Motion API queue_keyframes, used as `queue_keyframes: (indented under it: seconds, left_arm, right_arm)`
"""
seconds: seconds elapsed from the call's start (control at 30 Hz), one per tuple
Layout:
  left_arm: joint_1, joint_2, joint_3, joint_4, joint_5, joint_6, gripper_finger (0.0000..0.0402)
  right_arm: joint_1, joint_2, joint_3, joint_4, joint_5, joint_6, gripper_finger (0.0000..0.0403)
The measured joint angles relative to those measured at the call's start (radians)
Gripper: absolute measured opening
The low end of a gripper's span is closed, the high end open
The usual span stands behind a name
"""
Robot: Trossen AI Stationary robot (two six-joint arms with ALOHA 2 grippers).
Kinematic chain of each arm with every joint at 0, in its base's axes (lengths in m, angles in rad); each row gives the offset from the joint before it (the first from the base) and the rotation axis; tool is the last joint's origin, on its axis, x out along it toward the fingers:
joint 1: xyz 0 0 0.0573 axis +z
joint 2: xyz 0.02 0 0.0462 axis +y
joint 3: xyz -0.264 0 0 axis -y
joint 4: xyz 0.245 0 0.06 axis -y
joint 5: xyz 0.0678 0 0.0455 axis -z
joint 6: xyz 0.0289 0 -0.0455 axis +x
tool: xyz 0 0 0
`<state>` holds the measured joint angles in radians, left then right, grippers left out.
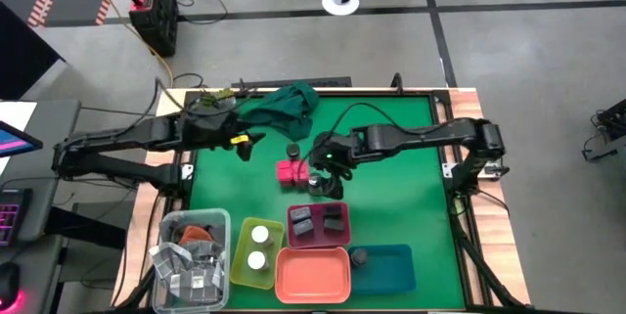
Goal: Sort spices by type
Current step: Put the bottom black seasoning bottle into the blue bin
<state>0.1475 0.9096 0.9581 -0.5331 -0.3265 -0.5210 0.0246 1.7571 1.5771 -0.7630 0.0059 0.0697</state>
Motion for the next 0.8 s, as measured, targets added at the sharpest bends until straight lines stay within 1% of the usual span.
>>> queue_keyframes:
  seconds: [0.13,0.33,0.57,0.67,0.8]
  left_arm:
    - [-0.003,-0.037,0.000,-0.022,-0.024,-0.027,0.0248]
    - [-0.003,-0.054,0.000,-0.060,-0.037,-0.041,0.0248]
    - [-0.003,-0.054,0.000,-0.095,-0.029,-0.040,0.0248]
    - [-0.003,-0.054,0.000,-0.109,-0.027,-0.037,0.0248]
    - [-0.003,-0.054,0.000,-0.109,-0.021,-0.031,0.0248]
  right_arm:
    - [-0.002,0.055,0.038,-0.048,0.000,-0.049,0.0340]
    - [0.002,0.139,0.036,-0.047,-0.001,-0.076,0.0352]
    - [0.003,0.167,0.038,0.002,0.019,-0.081,0.0341]
    - [0.003,0.186,0.040,0.026,0.014,-0.082,0.0335]
    - [0.007,0.231,0.037,0.015,0.000,-0.077,0.0329]
